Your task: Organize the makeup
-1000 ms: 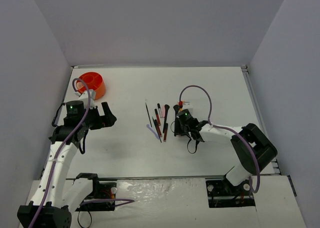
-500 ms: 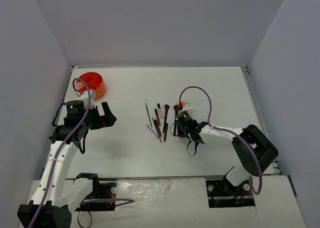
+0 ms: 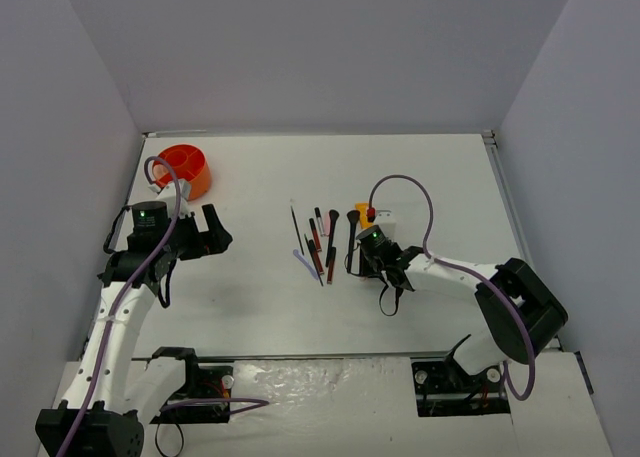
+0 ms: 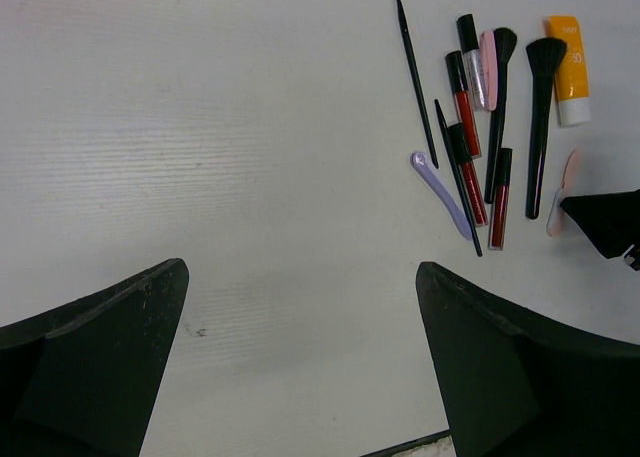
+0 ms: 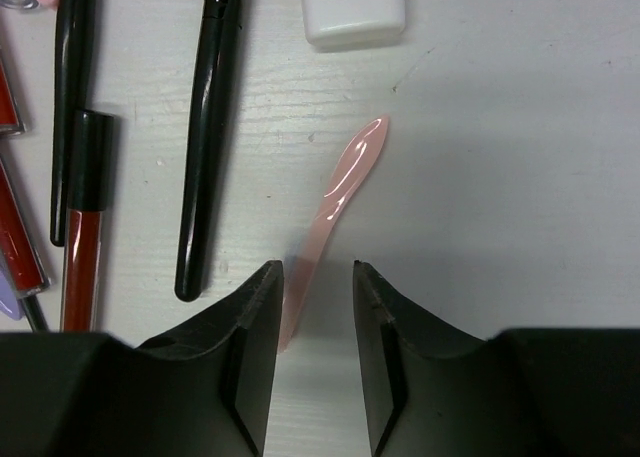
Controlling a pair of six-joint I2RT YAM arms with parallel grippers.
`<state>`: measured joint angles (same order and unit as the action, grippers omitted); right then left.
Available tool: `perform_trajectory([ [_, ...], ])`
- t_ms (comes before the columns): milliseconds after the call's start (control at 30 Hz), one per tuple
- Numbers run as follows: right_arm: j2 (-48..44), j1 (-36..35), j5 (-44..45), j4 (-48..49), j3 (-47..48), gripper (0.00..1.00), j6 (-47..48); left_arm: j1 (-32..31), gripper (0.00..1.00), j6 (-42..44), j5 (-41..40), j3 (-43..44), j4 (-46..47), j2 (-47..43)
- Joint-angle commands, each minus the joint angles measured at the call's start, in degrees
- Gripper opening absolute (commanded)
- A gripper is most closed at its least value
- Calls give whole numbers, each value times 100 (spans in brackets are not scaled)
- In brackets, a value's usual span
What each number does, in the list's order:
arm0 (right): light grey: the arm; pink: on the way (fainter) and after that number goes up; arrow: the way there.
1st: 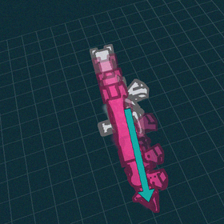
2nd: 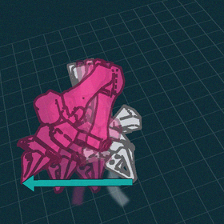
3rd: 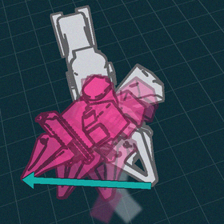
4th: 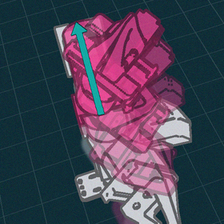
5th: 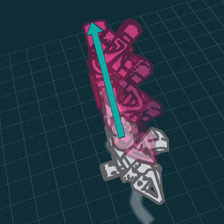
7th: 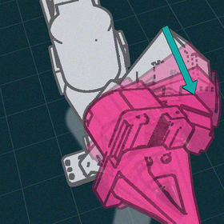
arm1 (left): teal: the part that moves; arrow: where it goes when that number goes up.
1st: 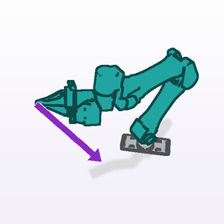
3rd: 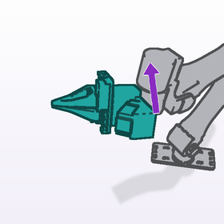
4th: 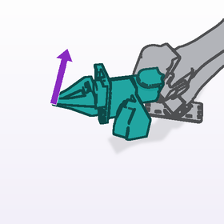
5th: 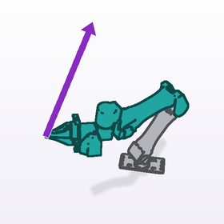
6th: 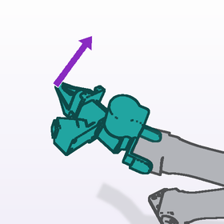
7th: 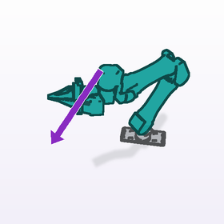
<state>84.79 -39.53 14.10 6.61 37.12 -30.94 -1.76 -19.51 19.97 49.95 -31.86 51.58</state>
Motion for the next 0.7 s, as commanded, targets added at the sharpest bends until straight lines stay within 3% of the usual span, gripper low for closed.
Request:
perform_trajectory([
  [0, -101, -33, 259, 228, 49, 33, -498, 27, 97, 88, 51, 125, 224, -95],
  [400, 590, -256, 695, -128, 279, 32, -690, 31, 97, 88, 41, 124, 219, -83],
  [533, 613, -301, 716, -301, 242, 22, -718, 35, 97, 40, 84, 120, 248, -54],
  [667, 453, -296, 653, -292, 159, 4, -707, 0, 97, -75, 244, 116, 350, -46],
])
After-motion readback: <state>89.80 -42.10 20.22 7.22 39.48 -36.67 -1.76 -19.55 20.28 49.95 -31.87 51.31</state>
